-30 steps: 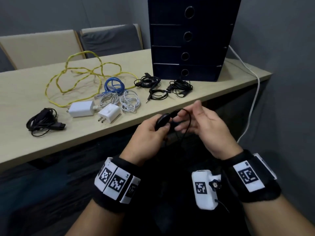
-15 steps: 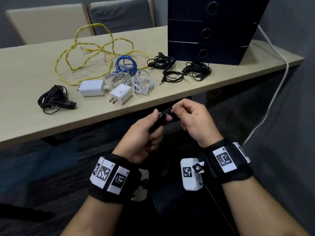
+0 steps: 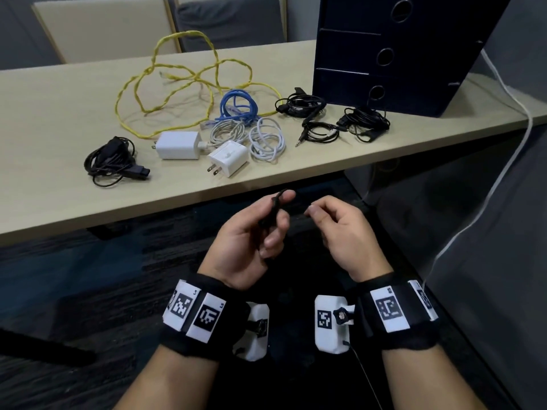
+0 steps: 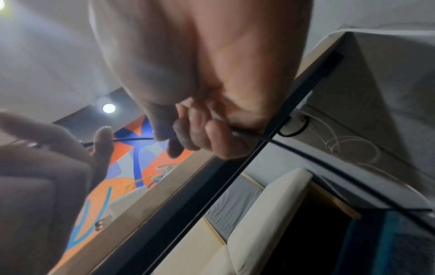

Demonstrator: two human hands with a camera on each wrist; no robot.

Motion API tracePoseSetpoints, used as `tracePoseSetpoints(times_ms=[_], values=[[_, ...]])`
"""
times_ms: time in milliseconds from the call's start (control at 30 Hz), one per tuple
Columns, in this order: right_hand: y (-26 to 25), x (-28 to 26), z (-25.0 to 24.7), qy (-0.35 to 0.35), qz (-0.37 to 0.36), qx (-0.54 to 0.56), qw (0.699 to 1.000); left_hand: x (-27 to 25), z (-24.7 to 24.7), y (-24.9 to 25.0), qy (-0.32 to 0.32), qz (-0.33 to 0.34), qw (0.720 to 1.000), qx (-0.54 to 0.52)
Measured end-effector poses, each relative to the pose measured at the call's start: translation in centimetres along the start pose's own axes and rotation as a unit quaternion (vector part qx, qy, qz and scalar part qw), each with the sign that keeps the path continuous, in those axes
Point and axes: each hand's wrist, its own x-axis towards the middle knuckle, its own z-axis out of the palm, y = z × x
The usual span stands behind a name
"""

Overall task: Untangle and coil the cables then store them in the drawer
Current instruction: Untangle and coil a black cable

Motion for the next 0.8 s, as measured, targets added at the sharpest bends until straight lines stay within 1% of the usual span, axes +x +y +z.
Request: tracePoseSetpoints(times_ms=[100, 167, 200, 233, 300, 367, 433, 533, 600, 667, 800], values=[[0.2, -0.1, 0.3, 0.003, 0.001, 0.013, 1.0, 0.0, 0.2, 0.0, 0.008, 0.014, 0.999, 0.047], [0.3, -0.2, 0.4, -0.003, 0.0, 0.007, 1.0, 0.1, 0.2, 0.2, 0.017, 0.032, 0.998, 0.044], [0.1, -0.2, 0.4, -0.006, -0.001, -0.003, 1.0, 0.1, 0.2, 0.5, 0.013, 0.039, 0.999, 0.025], [-0.1, -0.3, 0.4, -0.009, -0.003, -0.016, 1.0, 0.1, 0.1, 0.7, 0.002, 0.042, 0.999, -0.002], [-0.6, -0.5, 0.5, -0.013, -0.004, -0.038, 0.999, 0.2, 0.0, 1.0, -0.039, 0.023, 0.998, -0.05], [-0.9, -0.8, 0.8, -0.017, 0.0, -0.046, 0.999, 0.1, -0.2, 1.0, -0.067, 0.011, 0.996, -0.058], [-1.1, -1.1, 1.0, -0.024, 0.006, -0.054, 0.998, 0.0, -0.3, 0.9, -0.07, 0.021, 0.996, -0.047], [-1.3, -1.9, 1.2, -0.051, -0.003, -0.087, 0.995, -0.5, -0.3, 1.0, -0.036, 0.061, 0.997, -0.037], [-1.4, -2.6, 1.2, -0.073, -0.005, -0.114, 0.991, -0.7, -0.5, 1.1, 0.013, 0.081, 0.996, -0.026], [-1.3, -3.3, 1.3, -0.103, -0.003, -0.134, 0.986, -0.7, -1.0, 0.9, 0.047, 0.1, 0.994, 0.008], [-1.4, -4.6, 1.6, -0.156, -0.01, -0.177, 0.972, -1.4, -2.0, -1.0, 0.054, 0.104, 0.987, 0.111]])
